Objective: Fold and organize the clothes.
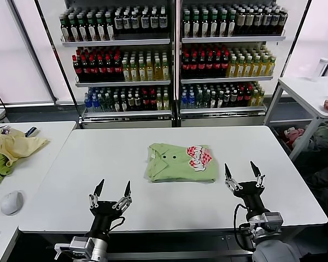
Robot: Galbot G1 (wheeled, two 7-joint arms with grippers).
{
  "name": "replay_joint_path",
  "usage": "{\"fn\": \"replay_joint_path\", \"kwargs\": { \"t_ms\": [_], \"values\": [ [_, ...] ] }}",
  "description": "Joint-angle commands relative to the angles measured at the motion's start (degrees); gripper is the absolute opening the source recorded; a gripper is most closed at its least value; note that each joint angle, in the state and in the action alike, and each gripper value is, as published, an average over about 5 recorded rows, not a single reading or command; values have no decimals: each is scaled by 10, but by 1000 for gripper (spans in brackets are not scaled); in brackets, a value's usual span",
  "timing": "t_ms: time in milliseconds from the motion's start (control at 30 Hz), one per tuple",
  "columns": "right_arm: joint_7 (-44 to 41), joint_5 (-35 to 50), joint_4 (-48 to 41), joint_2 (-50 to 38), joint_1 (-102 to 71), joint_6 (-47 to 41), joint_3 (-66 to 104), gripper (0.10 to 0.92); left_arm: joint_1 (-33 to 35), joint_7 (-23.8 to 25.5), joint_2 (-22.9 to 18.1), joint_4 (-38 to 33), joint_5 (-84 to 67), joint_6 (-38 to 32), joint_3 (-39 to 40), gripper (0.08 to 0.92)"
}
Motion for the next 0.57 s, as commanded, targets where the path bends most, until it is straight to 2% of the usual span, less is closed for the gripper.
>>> {"fn": "replay_joint_path", "kwargs": {
  "t_ms": [33,567],
  "values": [
    [12,-18,4,1,0,0,-1,823,1,2,0,-1,2,-1,0,823],
    [17,-16,7,2,-4,-2,1,823,3,7,-1,-2,10,-3,1,823]
  ]
}}
